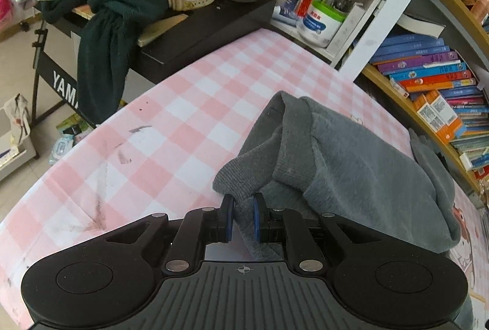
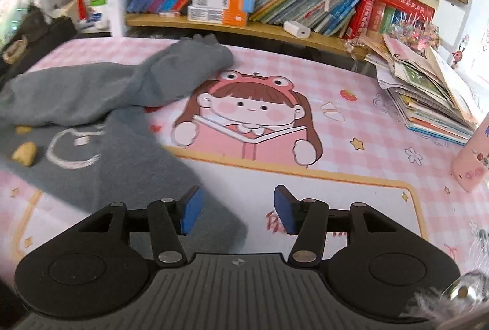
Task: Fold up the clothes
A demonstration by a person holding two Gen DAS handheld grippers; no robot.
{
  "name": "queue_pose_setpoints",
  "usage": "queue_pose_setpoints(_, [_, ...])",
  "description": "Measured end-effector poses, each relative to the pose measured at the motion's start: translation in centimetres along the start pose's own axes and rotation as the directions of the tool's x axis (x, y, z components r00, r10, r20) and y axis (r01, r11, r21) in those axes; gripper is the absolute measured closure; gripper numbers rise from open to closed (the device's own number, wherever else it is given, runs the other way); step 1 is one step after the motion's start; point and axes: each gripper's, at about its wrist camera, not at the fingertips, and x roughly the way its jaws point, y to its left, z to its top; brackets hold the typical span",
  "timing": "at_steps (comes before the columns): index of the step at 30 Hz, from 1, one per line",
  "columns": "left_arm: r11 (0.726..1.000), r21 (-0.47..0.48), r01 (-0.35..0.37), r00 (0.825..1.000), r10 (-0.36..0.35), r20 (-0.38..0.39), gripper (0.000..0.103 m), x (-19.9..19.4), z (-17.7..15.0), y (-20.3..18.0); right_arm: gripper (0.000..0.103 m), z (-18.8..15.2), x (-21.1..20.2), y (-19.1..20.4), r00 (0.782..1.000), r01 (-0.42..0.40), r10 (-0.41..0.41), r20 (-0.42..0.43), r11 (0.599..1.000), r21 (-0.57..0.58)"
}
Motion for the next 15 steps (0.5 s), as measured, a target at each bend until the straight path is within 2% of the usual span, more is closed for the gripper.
queue_pose_setpoints(4, [1.0, 0.005, 0.014, 1.0, -0.014, -0.011, 0.091, 0.3, -0.1, 0.4, 0.053, -1.4, -1.7, 1.8, 0.997, -0.067, 0.066, -0.026, 0.997, -0.042])
queue_pose_setpoints(7, [1.0, 0.006, 0.022, 1.0, -0.022, -0.012, 0.091, 0.3, -0.2, 0.7, 0.05, -2.4, -1.9, 3.0, 0.992, -0.103, 0.096, -0.085, 0.992, -0.076])
queue_pose_setpoints(11, [1.0, 0.006, 0.02, 1.0, -0.02, -0.01, 0.091, 0.1, -0.2, 0.9, 0.046, -3.4, -1.4, 3.4, 0.987, -0.086, 0.075, -0.14, 0.993, -0.076])
queue_pose_setpoints(15, [1.0, 0.006, 0.011, 1.0, -0.011, -0.008, 0.091, 0.1, -0.2, 1.1, 0.046, -3.6, -1.2, 3.1, 0.987, -0.076, 0.066, -0.148, 0.995, -0.063])
